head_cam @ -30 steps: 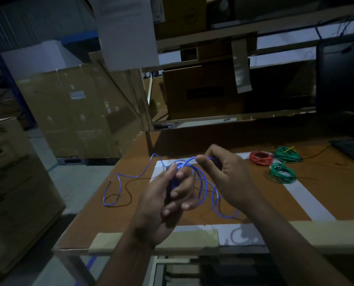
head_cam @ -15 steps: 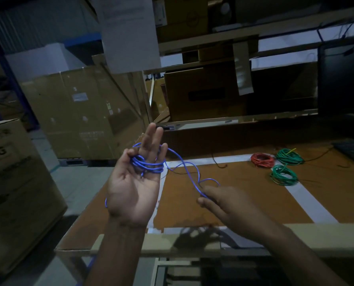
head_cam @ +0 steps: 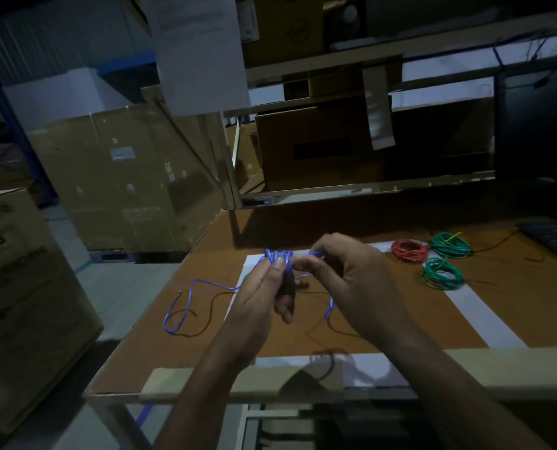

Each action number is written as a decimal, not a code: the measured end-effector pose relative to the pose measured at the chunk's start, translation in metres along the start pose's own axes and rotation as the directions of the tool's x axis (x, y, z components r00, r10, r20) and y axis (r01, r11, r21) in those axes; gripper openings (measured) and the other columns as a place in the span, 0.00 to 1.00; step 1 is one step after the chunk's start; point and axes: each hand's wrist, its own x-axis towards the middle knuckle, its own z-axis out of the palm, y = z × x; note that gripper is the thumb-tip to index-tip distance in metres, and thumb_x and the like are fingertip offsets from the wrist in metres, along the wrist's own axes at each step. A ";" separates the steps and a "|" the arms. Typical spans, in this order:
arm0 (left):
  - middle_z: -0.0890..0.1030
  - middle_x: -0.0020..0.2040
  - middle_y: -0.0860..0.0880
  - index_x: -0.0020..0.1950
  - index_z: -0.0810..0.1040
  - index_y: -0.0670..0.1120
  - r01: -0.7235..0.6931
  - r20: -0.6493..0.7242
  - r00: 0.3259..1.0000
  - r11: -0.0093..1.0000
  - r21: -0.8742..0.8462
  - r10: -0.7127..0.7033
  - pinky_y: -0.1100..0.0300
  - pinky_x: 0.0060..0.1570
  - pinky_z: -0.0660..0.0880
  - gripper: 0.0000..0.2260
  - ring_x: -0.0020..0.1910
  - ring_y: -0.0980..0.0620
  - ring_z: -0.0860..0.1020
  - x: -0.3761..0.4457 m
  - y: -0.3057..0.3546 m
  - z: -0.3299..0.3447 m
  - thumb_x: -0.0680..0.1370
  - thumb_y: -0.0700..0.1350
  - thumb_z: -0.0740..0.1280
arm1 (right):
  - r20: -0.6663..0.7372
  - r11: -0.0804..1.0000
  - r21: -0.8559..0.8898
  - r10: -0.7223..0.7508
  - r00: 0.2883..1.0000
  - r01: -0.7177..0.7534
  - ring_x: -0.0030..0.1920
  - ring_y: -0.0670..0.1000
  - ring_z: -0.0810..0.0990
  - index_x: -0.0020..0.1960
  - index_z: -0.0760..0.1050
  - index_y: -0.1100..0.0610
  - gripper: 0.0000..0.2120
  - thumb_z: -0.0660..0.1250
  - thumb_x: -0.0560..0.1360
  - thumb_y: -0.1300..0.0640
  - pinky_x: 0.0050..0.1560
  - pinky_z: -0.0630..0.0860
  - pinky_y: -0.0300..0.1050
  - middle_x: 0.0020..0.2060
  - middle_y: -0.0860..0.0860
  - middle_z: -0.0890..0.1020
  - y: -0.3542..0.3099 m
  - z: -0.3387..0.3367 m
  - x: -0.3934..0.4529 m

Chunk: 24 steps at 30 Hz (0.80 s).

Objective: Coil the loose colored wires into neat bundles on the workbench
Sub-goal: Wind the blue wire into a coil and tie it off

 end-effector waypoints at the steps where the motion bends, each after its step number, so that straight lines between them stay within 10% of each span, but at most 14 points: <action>1: 0.72 0.34 0.46 0.54 0.81 0.48 0.028 0.018 0.999 0.999 -0.030 -0.027 0.65 0.30 0.69 0.16 0.29 0.57 0.68 0.000 0.004 0.000 0.83 0.53 0.56 | -0.040 1.000 -0.002 0.008 0.999 -0.008 0.36 0.44 0.72 0.43 0.75 0.50 0.11 0.68 0.79 0.43 0.33 0.66 0.36 0.35 0.42 0.72 0.000 0.001 0.003; 6: 0.62 0.28 0.55 0.44 0.72 0.45 0.084 0.137 0.989 0.955 -0.285 -0.046 0.58 0.40 0.71 0.15 0.24 0.59 0.63 -0.004 0.011 -0.004 0.85 0.52 0.57 | 0.005 0.984 0.129 0.124 0.992 -0.123 0.30 0.44 0.71 0.39 0.72 0.54 0.20 0.69 0.74 0.37 0.28 0.66 0.34 0.29 0.46 0.73 0.005 -0.003 0.010; 12: 0.68 0.28 0.54 0.45 0.76 0.45 0.102 0.082 0.995 0.592 -0.799 -0.061 0.65 0.35 0.69 0.15 0.19 0.59 0.60 -0.002 0.017 -0.008 0.86 0.46 0.55 | 0.401 0.926 0.258 0.158 0.902 -0.277 0.30 0.49 0.77 0.46 0.74 0.51 0.13 0.61 0.81 0.43 0.30 0.75 0.46 0.31 0.51 0.78 0.017 -0.002 -0.001; 18: 0.81 0.40 0.53 0.43 0.76 0.44 -0.066 -0.102 0.991 0.341 -0.938 -0.090 0.59 0.43 0.80 0.14 0.25 0.57 0.74 0.007 0.027 -0.033 0.85 0.42 0.57 | 0.320 0.984 0.117 0.090 0.943 -0.134 0.33 0.47 0.77 0.44 0.76 0.49 0.21 0.54 0.81 0.35 0.32 0.73 0.44 0.32 0.49 0.78 0.034 -0.007 -0.023; 21: 0.87 0.53 0.45 0.47 0.77 0.42 -0.207 -0.250 0.965 0.359 -0.910 -0.079 0.50 0.60 0.80 0.15 0.49 0.50 0.87 0.011 0.032 -0.033 0.87 0.42 0.54 | 0.362 0.998 -0.047 0.050 0.931 -0.036 0.42 0.45 0.78 0.52 0.76 0.46 0.08 0.60 0.83 0.45 0.41 0.76 0.46 0.42 0.43 0.81 0.032 -0.005 -0.027; 24: 0.80 0.67 0.36 0.48 0.75 0.44 -0.238 -0.256 0.965 0.612 -0.754 0.061 0.45 0.76 0.64 0.18 0.71 0.40 0.77 0.015 0.031 -0.025 0.88 0.44 0.48 | 0.406 0.987 -0.103 -0.075 0.911 0.127 0.48 0.43 0.80 0.63 0.76 0.45 0.11 0.63 0.82 0.51 0.45 0.78 0.44 0.51 0.42 0.83 0.020 0.002 -0.034</action>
